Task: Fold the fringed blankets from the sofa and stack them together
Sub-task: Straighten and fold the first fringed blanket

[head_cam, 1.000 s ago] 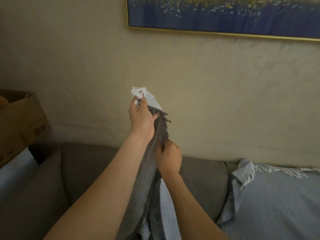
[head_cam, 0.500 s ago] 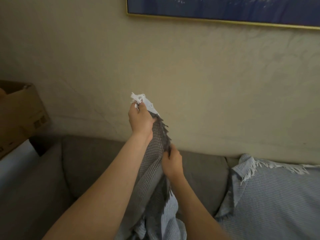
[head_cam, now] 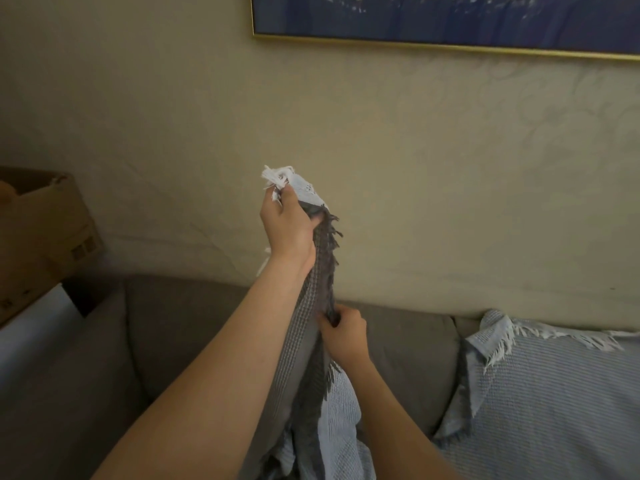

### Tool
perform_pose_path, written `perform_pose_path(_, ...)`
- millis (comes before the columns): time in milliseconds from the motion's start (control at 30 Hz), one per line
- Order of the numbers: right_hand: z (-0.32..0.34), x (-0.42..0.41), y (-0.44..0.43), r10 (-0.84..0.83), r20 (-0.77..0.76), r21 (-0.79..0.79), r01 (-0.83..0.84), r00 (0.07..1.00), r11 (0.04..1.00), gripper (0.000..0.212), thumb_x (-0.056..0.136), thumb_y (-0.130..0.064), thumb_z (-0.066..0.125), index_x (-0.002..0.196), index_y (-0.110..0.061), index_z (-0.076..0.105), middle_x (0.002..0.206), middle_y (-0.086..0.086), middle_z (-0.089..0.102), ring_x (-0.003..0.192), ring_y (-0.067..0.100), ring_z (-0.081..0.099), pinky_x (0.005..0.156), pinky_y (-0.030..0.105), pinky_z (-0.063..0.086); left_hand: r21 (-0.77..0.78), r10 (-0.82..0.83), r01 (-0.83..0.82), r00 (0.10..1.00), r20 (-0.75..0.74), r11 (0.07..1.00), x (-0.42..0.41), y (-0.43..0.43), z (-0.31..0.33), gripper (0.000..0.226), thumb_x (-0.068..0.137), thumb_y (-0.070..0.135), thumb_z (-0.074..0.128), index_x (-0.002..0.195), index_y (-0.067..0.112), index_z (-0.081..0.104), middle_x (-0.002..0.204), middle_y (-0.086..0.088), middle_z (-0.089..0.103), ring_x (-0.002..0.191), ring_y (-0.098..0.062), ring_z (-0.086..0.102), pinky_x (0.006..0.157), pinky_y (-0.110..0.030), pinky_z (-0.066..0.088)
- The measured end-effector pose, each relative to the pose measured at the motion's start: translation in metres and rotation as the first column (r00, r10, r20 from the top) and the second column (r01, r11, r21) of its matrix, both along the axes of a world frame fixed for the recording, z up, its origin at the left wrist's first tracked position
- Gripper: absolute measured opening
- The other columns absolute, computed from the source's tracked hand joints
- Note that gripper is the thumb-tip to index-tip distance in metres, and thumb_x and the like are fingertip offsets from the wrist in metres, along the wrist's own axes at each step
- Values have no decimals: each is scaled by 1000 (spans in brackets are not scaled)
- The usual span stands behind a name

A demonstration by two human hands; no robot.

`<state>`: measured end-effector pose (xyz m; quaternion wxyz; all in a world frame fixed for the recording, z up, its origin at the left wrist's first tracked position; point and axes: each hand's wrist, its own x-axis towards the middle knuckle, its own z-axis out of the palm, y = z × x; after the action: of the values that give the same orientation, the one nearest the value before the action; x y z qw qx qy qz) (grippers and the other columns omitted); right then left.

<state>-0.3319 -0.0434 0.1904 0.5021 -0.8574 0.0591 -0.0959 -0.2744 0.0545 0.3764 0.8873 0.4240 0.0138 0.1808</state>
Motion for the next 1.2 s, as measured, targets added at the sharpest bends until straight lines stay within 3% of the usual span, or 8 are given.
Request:
perform_pose_path(167, -1, 1, 6, -18, 16, -54, 19, 1000, 998, 53, 95, -18, 69, 60, -16, 29, 48, -5, 34, 38, 4, 38, 43, 21, 20, -32, -4, 4, 1000, 16, 999, 0, -2, 3, 21, 114, 12, 40, 119, 11, 60, 104, -12, 63, 91, -24, 63, 75, -38, 63)
perform_pose_path(367, 0, -8, 23, -4, 12, 1, 4, 1000, 1000, 41, 89, -26, 80, 61, -17, 52, 55, -13, 54, 49, -7, 56, 42, 8, 35, -66, 3, -2, 1000, 15, 998, -1, -3, 6, 21, 113, 11, 40, 115, 13, 61, 103, -12, 64, 91, -24, 63, 75, -39, 64)
perform_pose_path(600, -13, -5, 30, -19, 38, -36, 20, 999, 999, 58, 100, -12, 65, 52, -20, 33, 49, -8, 40, 41, 0, 48, 40, 14, 28, -56, 43, -43, 999, -6, 997, 0, 6, 3, 22, 114, 13, 40, 117, 14, 62, 106, -10, 65, 92, -21, 66, 80, -40, 65)
perform_pose_path(767, -2, 2, 2, -146, -35, 29, 147, 989, 989, 22, 95, -8, 58, 74, -8, 63, 74, 9, 67, 71, 19, 63, 69, 36, 48, 123, 209, -206, 978, -12, 971, -1, 17, -6, 24, 115, 26, 36, 123, 25, 59, 131, 0, 61, 118, -16, 63, 86, -36, 63)
perform_pose_path(933, 85, 32, -28, -332, 226, 325, 250, 916, 912, 37, 96, -1, 42, 123, -4, 68, 119, 10, 72, 115, 21, 65, 106, 38, 50, 416, 440, -449, 889, 123, 790, -2, 24, -6, 37, 116, 27, 30, 132, 6, 55, 130, -6, 63, 120, -18, 61, 105, -30, 49)
perform_pose_path(1067, 164, 37, -36, -519, 470, 343, 394, 714, 853, 24, 106, -6, 39, 116, -7, 61, 107, 4, 63, 97, 16, 59, 85, 23, 44, 496, 478, -523, 849, 226, 693, -4, 20, 1, 41, 116, 25, 29, 144, 0, 47, 148, -15, 55, 134, -14, 52, 110, -20, 40)
perform_pose_path(1133, 180, 32, -34, -358, 592, 192, 304, 722, 933, 22, 106, -9, 42, 114, -12, 61, 104, -1, 64, 90, 13, 58, 77, 22, 42, 500, 508, -563, 822, 257, 658, -6, 19, 4, 43, 116, 23, 30, 151, 0, 41, 154, -15, 49, 138, -13, 47, 113, -18, 37)
perform_pose_path(1200, 169, 36, -33, 53, 452, -201, 44, 891, 979, 20, 98, -12, 47, 101, -7, 66, 93, 3, 69, 81, 22, 63, 70, 31, 44, 480, 533, -603, 795, 291, 637, -8, 19, 6, 44, 115, 18, 32, 153, -4, 37, 152, -11, 48, 133, -4, 44, 109, -4, 30)
